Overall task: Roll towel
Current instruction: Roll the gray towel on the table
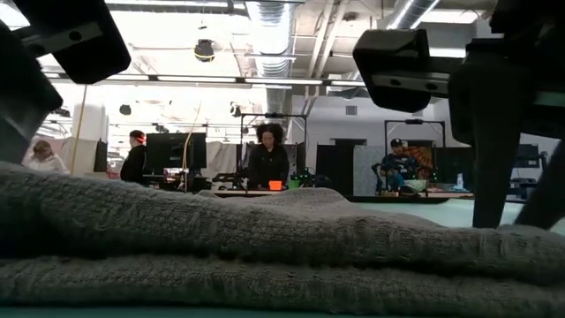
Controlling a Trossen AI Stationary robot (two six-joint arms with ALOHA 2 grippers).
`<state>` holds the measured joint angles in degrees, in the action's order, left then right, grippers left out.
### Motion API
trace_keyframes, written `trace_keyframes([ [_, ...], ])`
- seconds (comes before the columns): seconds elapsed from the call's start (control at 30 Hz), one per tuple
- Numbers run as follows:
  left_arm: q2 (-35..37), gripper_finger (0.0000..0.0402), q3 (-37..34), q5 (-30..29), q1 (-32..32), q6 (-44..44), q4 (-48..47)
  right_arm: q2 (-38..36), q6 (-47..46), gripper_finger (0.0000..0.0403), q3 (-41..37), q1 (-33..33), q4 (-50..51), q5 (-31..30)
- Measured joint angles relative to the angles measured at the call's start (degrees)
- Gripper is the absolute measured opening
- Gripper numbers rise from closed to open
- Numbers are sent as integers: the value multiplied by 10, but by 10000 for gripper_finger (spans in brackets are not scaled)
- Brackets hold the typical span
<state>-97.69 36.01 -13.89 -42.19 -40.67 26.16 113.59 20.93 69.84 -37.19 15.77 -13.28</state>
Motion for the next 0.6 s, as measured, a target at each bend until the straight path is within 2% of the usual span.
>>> trace_keyframes([
  [0.1, 0, 59, 0, 1, 0, 31, -2, 0, -28, 16, 0, 0, 3, 0],
  [0.23, 0, 9, 0, 0, 5, 104, -2, -1, -65, 13, 0, 0, 3, -1],
  [0.4, 0, 2, 1, -38, 8, 100, -12, -1, -94, 14, 0, 2, 3, -4],
  [0.47, 0, 1, 1, -35, 8, 107, -10, -1, -96, 10, 2, 2, 7, -3],
  [0.6, 2, 0, 21, -16, 9, 199, -7, -1, -131, 8, 21, 3, 40, 24],
])
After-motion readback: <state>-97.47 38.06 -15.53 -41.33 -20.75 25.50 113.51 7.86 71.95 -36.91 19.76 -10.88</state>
